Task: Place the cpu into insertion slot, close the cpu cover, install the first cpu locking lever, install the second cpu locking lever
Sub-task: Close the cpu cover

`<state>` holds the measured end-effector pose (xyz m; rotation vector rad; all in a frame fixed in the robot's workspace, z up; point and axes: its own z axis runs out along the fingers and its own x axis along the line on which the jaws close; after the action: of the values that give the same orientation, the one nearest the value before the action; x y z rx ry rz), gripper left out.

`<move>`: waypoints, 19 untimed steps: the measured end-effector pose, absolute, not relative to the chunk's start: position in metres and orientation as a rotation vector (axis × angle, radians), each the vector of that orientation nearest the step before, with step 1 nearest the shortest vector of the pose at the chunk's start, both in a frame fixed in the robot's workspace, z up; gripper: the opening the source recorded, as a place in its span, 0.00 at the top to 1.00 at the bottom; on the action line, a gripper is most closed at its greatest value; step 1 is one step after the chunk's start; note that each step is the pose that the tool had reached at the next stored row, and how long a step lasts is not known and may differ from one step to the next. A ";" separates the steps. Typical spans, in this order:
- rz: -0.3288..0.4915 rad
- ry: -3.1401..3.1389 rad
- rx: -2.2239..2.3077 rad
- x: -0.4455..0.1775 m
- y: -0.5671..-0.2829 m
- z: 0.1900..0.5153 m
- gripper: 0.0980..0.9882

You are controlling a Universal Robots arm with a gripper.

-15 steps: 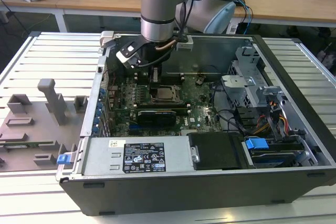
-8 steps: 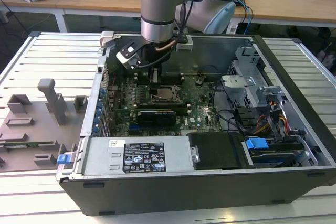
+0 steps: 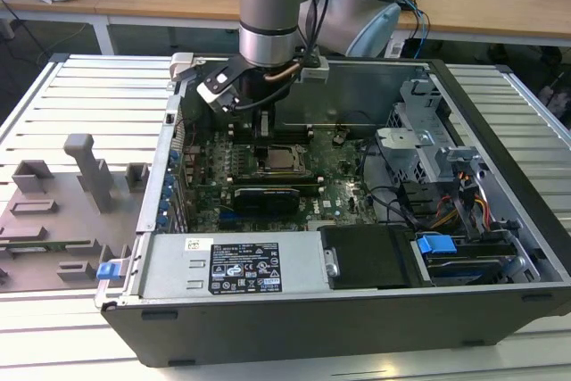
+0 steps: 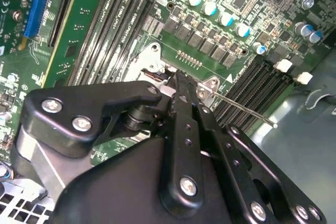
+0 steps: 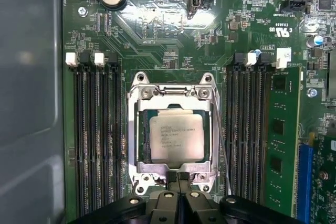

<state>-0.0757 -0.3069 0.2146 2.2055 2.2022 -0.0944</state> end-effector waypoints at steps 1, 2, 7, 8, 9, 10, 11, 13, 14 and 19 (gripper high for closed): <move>-0.095 2.203 2.204 -0.076 -0.307 0.214 0.99; -0.095 2.204 2.204 -0.076 -0.307 0.213 0.99; -0.096 2.210 2.198 -0.076 -0.307 0.206 0.99; -0.096 2.210 2.197 -0.076 -0.307 0.206 0.99; -0.095 2.213 2.195 -0.075 -0.307 0.206 0.99; -0.095 2.215 2.193 -0.072 -0.307 0.206 0.99; -0.095 2.215 2.192 -0.071 -0.307 0.206 0.99; -0.096 2.216 2.192 -0.067 -0.307 0.206 0.99; -0.097 2.217 2.192 -0.065 -0.307 0.206 0.99; -0.105 2.220 2.195 -0.045 -0.307 0.206 0.99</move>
<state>-0.0449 -0.3070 0.2063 2.1955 2.2204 -0.1047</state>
